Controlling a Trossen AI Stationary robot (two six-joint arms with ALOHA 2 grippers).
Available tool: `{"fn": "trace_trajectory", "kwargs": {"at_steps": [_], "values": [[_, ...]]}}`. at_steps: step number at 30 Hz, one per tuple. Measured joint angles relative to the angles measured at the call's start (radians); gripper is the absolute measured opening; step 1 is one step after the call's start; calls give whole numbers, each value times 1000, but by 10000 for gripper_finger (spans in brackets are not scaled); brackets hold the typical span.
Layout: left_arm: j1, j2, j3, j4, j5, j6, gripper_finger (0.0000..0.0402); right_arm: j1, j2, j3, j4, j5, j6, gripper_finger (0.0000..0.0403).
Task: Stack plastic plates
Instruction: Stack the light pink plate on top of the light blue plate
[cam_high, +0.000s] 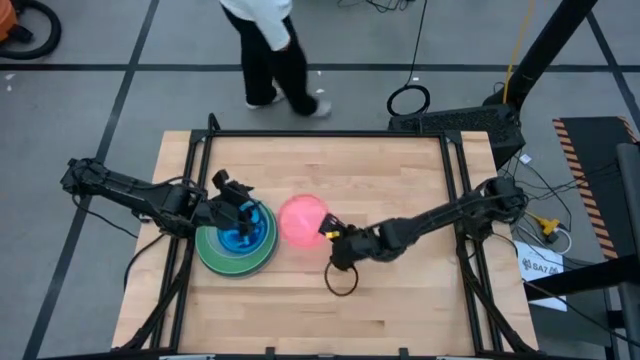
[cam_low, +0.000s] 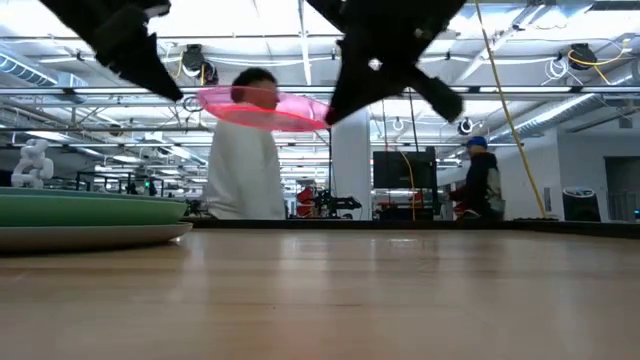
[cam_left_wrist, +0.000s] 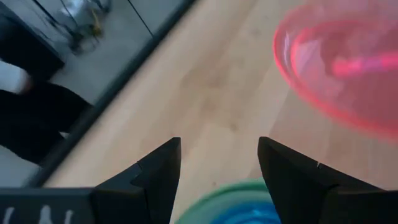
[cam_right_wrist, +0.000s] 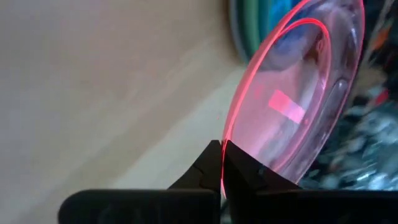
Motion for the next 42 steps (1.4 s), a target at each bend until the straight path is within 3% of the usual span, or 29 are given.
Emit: {"fn": "trace_trajectory", "kwargs": {"at_steps": [9, 15, 30, 42], "values": [[0, -1, 151, -16, -214, 205, 220, -165, 35, 0, 354, -257, -437, 0], [0, -5, 213, -87, -323, 220, 220, -227, 151, 28, 564, -436, -486, 0], [1, -42, 214, -220, -386, 127, 220, -247, 510, 468, 380, -444, -639, 0], [1, -42, 214, -225, -386, 120, 220, -249, 533, 493, 316, -451, -608, 0]]}}
